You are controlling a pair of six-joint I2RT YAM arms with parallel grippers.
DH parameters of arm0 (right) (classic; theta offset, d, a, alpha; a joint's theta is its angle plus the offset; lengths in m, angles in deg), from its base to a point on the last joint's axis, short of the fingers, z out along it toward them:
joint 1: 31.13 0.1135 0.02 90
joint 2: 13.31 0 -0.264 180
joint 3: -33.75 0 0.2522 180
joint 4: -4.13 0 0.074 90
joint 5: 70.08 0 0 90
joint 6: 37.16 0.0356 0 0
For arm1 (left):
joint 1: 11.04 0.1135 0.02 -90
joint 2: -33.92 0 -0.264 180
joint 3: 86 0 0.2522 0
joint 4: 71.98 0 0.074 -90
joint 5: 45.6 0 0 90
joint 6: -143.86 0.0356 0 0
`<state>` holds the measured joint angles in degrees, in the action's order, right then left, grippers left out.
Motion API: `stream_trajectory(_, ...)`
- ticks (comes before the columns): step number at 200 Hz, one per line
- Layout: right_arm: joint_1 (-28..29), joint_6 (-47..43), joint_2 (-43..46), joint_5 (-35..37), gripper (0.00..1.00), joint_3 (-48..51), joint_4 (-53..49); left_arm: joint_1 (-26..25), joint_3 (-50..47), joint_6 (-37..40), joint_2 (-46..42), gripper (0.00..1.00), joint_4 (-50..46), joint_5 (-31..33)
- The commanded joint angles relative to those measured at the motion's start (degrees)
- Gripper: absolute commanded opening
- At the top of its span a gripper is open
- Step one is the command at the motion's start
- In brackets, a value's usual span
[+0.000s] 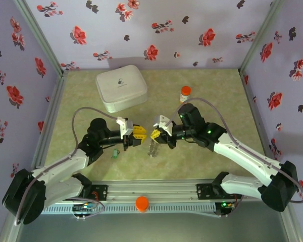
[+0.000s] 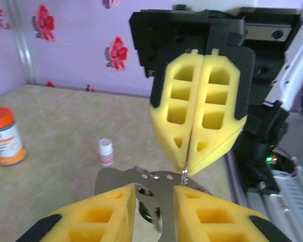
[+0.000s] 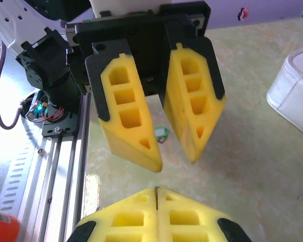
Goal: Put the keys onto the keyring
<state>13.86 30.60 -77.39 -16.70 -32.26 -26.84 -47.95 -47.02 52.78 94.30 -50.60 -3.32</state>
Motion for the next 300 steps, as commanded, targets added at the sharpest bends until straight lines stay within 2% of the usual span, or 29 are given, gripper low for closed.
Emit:
stream_trajectory(1, 0.1, -2.0, 1.0, -2.5, 0.0, 0.6, 4.7, -0.2, -0.7, -4.7, 2.4, 0.25, 8.1, -7.3)
stream_trajectory(25, 0.4, -2.1, 1.3, -0.9, 0.0, 0.6, 5.2, -0.2, -1.8, -5.5, 3.2, 0.25, 10.2, -8.7)
stream_trajectory(65, 1.4, -1.5, 0.2, -1.6, 0.0, 0.4, 6.7, -0.3, -1.7, -2.9, 3.1, 0.24, 8.1, -8.5)
stream_trajectory(137, 2.1, 0.4, -2.3, -2.8, 0.0, 0.2, 9.1, -0.3, -2.2, 0.1, 1.6, 0.14, 7.8, -5.6)
stream_trajectory(179, 2.1, 1.2, -2.8, -2.5, 0.0, 0.3, 9.6, -0.4, -2.6, 2.6, -0.2, 0.0, 6.1, -4.7)
stream_trajectory(224, 2.2, 0.0, -1.9, -1.1, 0.0, 1.2, 7.9, -0.7, -3.3, 4.3, -2.7, 0.0, 5.0, -0.2)
stream_trajectory(235, 2.2, 0.4, -0.5, 1.0, 0.26, 2.0, 8.3, -0.8, -2.9, 5.5, -4.0, 0.0, 2.2, 2.2)
stream_trajectory(243, 2.1, 0.7, 1.3, 2.9, 0.33, 3.0, 8.7, -1.0, -2.4, 7.0, -5.2, 0.0, -1.0, 4.3)
stream_trajectory(270, 1.2, -0.7, 9.2, 10.4, 0.38, 7.3, 8.7, -3.0, -0.2, 14.8, -10.0, 0.0, -14.4, 12.4)
stream_trajectory(286, 1.2, -3.4, 11.9, 15.4, 0.37, 9.2, 7.1, -4.3, -0.2, 18.6, -12.0, 0.0, -17.6, 16.3)
stream_trajectory(300, 1.4, -6.5, 12.4, 14.4, 0.36, 9.1, 3.7, -5.5, -0.4, 21.1, -13.1, 0.0, -18.2, 18.4)
